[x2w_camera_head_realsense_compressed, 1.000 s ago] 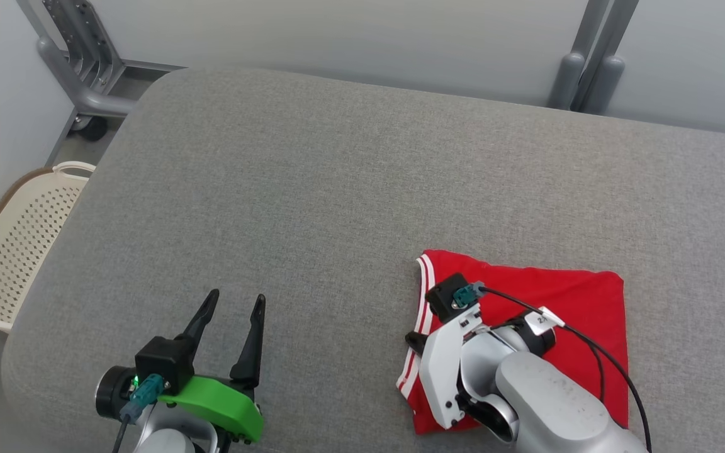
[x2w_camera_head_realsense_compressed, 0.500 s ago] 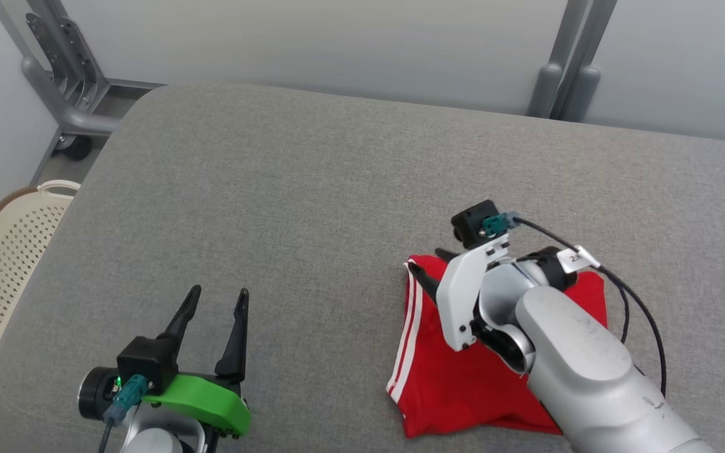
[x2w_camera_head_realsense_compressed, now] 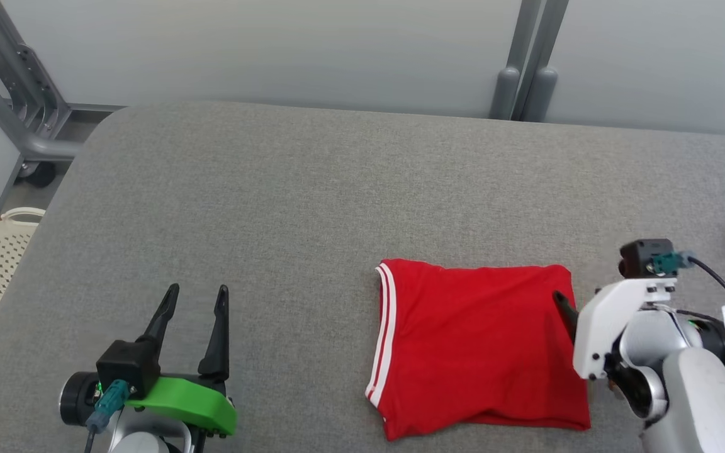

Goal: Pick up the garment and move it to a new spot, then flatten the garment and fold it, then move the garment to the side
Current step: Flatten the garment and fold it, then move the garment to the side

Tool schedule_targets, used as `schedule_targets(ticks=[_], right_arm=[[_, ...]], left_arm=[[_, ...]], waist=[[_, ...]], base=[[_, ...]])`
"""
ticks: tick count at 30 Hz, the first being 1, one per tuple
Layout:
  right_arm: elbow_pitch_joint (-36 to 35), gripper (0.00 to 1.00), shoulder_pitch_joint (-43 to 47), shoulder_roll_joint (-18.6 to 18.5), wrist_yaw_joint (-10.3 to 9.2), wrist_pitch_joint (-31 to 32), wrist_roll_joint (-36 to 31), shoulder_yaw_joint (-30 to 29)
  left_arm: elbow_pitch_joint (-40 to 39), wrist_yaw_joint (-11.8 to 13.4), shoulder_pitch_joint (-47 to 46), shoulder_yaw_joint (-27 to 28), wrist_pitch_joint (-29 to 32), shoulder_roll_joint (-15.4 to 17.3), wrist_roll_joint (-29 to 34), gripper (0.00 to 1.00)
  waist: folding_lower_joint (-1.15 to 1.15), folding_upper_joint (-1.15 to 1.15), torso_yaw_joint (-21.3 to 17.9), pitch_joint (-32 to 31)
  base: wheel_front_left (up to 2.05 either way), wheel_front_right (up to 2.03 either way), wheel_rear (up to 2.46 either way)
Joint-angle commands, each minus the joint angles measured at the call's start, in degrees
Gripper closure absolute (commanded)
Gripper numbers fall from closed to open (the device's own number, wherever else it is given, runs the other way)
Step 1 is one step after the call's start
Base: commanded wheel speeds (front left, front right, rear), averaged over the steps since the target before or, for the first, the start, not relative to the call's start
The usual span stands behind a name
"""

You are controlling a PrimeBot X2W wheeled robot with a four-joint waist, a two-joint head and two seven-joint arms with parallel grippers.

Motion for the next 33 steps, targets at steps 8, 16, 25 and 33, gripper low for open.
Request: schedule_targets(ticks=[8, 16, 25, 33], right_arm=[[-9.9, 0.0, 7.9, 0.0, -0.01, 7.0, 2.5, -5.2], [-8.7, 0.0, 8.9, 0.0, -0.01, 7.7, 5.0, -4.1], [-2.4, 0.0, 6.6, -0.1, -0.01, 4.5, 6.0, -3.2], [3.8, 1.0, 5.1, 0.3, 0.0, 3.4, 7.2, -2.6]], left_arm=[[0.2, -0.5, -0.6, -0.4, -0.2, 0.2, 0.8, 0.0], [0.2, -0.8, -2.0, -0.7, -0.2, 0.4, 1.2, 0.0], [-0.4, -1.3, -4.1, -1.5, -0.2, 0.2, 2.4, 0.0], [-0.7, -1.4, -3.8, -1.3, -0.2, 0.0, 2.9, 0.0]], waist=[[0.0, 0.0, -1.3, 1.8], [0.0, 0.0, -1.3, 4.1], [0.0, 0.0, 0.3, 6.4], [0.0, 0.0, 2.1, 6.8]], base=[[0.0, 0.0, 0.0], [0.0, 0.0, 0.0], [0.0, 0.0, 0.0], [0.0, 0.0, 0.0]])
